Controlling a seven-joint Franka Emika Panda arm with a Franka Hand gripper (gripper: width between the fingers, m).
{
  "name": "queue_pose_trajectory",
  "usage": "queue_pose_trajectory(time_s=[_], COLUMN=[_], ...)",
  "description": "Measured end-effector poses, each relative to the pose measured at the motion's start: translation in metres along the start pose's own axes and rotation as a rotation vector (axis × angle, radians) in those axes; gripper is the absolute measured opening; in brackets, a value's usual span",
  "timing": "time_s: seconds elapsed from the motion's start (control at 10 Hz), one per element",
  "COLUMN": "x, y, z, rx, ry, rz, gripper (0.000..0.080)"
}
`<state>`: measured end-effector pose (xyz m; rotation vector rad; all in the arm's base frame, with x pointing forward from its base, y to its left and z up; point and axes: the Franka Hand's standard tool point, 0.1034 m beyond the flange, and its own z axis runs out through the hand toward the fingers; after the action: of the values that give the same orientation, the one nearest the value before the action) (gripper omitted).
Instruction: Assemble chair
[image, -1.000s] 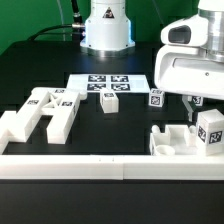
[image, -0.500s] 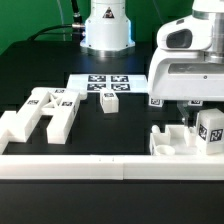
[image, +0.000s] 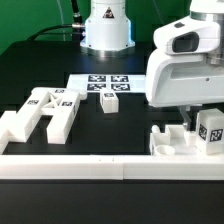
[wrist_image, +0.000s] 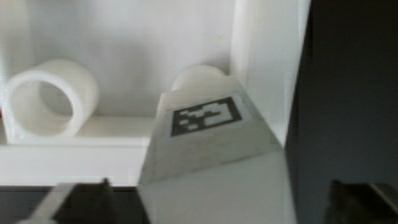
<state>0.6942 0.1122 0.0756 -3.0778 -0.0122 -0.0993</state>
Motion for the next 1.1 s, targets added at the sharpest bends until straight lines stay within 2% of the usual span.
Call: queue_pose_trajectory(time_s=[0.1, 0.2, 0.3, 0.6, 1.1], x=[0.0, 0.0001, 0.0001, 0.0002, 0.0023], y=[0.0, 0.0007, 0.001, 0.0017, 0.0091], z=[0.0001, 0.0, 0.0001, 0.0006, 0.0015], rx=[0.0, -0.001, -0.001, 0.0, -0.004], ry=[0.0, 0.0, 0.0, 0.0, 0.002], rz=[0.0, 0.001, 0.007, 0.083, 0.612], gripper=[0.0387, 0.0387, 0.0289, 0.0289, 0.0291])
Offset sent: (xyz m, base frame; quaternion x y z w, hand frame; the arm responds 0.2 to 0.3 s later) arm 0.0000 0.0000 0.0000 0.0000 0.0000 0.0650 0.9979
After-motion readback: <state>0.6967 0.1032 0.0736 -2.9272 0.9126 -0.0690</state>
